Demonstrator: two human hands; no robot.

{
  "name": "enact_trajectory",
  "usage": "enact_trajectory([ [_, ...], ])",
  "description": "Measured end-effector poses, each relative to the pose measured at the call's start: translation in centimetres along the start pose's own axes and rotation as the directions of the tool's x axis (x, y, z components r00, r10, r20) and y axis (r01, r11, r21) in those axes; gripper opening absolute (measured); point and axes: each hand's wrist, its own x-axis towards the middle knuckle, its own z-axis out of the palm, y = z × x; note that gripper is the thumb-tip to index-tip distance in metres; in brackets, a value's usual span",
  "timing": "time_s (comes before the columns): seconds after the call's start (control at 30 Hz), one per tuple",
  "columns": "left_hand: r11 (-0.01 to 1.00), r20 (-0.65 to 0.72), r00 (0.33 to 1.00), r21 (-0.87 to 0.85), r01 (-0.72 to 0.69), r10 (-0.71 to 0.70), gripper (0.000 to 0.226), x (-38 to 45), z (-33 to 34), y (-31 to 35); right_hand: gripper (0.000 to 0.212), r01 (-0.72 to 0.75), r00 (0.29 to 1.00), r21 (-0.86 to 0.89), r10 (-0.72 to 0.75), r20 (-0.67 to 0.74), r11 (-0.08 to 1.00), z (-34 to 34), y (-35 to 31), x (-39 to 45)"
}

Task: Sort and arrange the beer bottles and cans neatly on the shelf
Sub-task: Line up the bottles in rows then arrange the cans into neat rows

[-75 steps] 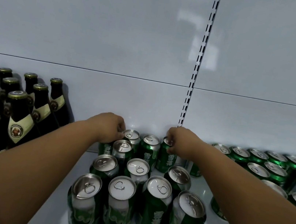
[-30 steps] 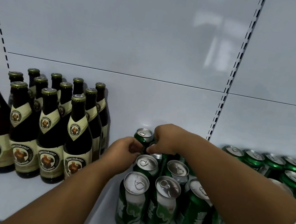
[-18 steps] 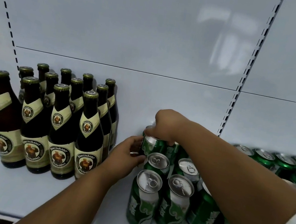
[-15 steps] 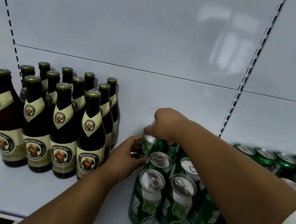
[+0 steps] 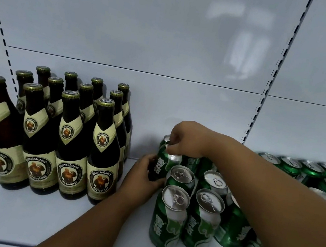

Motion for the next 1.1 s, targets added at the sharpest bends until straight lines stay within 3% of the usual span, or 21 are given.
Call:
enact_trajectory([
  [0.07, 1.0, 0.028, 1.0, -0.028, 0.005, -0.004, 0.066, 0.1, -0.1, -0.1, 0.028, -0.003, 1.0, 0.05, 0.003, 0.002, 0.999, -0.5, 0.3, -0.5],
  [0.23, 0.999, -0.013, 0.999, 0.022, 0.033, -0.033, 0.067, 0.1, 0.3, -1.1, 0.032, -0.032, 0.998, 0.065, 0.029, 0.058, 0.997, 0.5, -0.1, -0.9],
  [0.37, 0.997, 0.042, 0.999, 0.074, 0.003, -0.006, 0.073, 0.2, 0.0, -0.8, 0.034, -0.018, 0.997, 0.084, 0.012, 0.071, 0.996, 0.9, -0.7, -0.7],
  [0.57, 0.996, 0.067, 0.997, 0.083, -0.042, 0.037, 0.062, 0.0, -0.2, -0.5, 0.039, -0.056, 0.997, 0.027, 0.055, 0.052, 0.998, 0.5, -0.8, -1.4],
  [0.73, 0.993, 0.011, 0.995, 0.073, -0.095, 0.094, 0.076, -0.4, -0.1, -0.4, 0.054, -0.095, 0.956, -0.07, 0.11, 0.272, 0.993, 0.1, -0.7, -3.8],
  [0.97, 0.966, 0.001, 0.979, 0.161, -0.2, 0.202, 0.071, -0.4, -0.4, 0.9, 0.029, -0.046, 0.972, -0.085, 0.064, 0.228, 0.995, -0.7, -1.1, -4.5],
  [1.1, 0.96, -0.016, 0.977, 0.187, -0.208, 0.215, 0.066, -0.5, -0.3, 0.9, 0.031, -0.056, 0.98, -0.081, 0.07, 0.185, 0.995, -0.9, -0.3, -3.9],
])
